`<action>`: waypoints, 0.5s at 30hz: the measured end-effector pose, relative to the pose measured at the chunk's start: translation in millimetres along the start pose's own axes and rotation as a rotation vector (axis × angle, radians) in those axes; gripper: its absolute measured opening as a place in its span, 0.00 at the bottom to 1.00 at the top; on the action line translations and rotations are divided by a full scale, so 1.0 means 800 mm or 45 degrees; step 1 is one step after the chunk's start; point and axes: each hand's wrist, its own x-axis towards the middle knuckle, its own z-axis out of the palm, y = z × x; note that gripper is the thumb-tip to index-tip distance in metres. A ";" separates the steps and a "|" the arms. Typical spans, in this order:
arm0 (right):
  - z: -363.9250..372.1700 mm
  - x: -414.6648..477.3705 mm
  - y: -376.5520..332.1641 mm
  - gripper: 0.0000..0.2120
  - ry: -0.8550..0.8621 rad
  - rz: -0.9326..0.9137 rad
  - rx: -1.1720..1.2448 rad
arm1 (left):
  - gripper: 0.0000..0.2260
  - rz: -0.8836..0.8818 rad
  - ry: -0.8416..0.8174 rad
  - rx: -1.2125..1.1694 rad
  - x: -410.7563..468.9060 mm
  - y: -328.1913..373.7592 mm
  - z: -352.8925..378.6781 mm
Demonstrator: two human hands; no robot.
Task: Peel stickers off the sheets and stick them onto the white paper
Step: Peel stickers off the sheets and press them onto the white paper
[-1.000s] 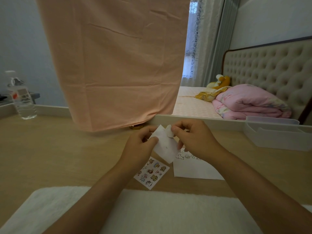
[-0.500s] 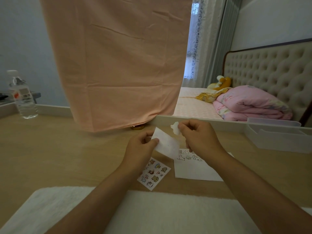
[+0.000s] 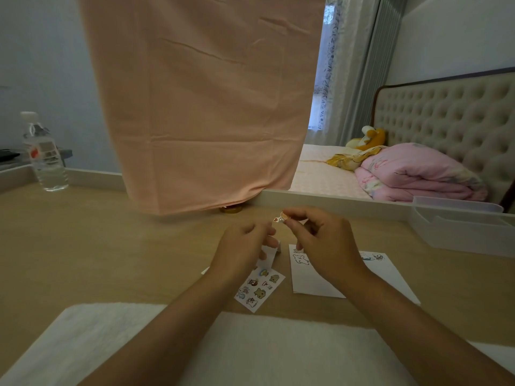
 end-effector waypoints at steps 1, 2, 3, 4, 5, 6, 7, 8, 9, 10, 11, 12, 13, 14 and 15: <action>0.001 -0.001 0.000 0.10 0.004 -0.029 -0.023 | 0.12 -0.087 -0.049 -0.067 -0.001 0.002 0.000; 0.001 -0.001 0.000 0.11 0.006 -0.058 -0.049 | 0.12 -0.133 -0.084 -0.118 -0.001 0.003 -0.001; 0.002 -0.001 0.001 0.11 0.007 -0.093 -0.076 | 0.12 -0.152 -0.106 -0.158 0.000 0.004 -0.002; 0.004 -0.002 0.001 0.11 0.006 -0.132 -0.099 | 0.11 -0.154 -0.120 -0.188 0.001 0.003 -0.003; 0.005 -0.002 0.003 0.12 0.001 -0.167 -0.117 | 0.10 -0.154 -0.127 -0.208 0.001 0.002 -0.004; 0.005 -0.003 0.004 0.12 -0.006 -0.198 -0.134 | 0.10 -0.161 -0.128 -0.221 0.002 0.002 -0.004; 0.005 -0.003 0.005 0.12 -0.016 -0.229 -0.154 | 0.09 -0.177 -0.126 -0.230 0.002 0.001 -0.005; 0.004 -0.003 0.007 0.12 -0.028 -0.261 -0.180 | 0.09 -0.200 -0.122 -0.237 0.003 0.001 -0.005; 0.003 -0.003 0.007 0.13 -0.041 -0.290 -0.213 | 0.09 -0.226 -0.120 -0.243 0.004 0.000 -0.005; 0.002 -0.004 0.008 0.14 -0.056 -0.313 -0.254 | 0.08 -0.247 -0.115 -0.247 0.005 -0.001 -0.005; 0.001 -0.003 0.008 0.14 -0.076 -0.329 -0.301 | 0.08 -0.255 -0.106 -0.232 0.005 0.000 -0.005; -0.001 -0.003 0.008 0.15 -0.102 -0.333 -0.343 | 0.08 -0.245 -0.088 -0.192 0.005 0.000 -0.004; -0.002 -0.002 0.007 0.17 -0.135 -0.325 -0.377 | 0.09 -0.221 -0.065 -0.142 0.004 0.000 -0.003; -0.004 -0.002 0.007 0.18 -0.176 -0.304 -0.399 | 0.09 -0.190 -0.039 -0.095 0.004 -0.002 -0.002; -0.007 -0.001 0.006 0.20 -0.221 -0.272 -0.409 | 0.10 -0.152 -0.010 -0.053 0.004 -0.003 -0.001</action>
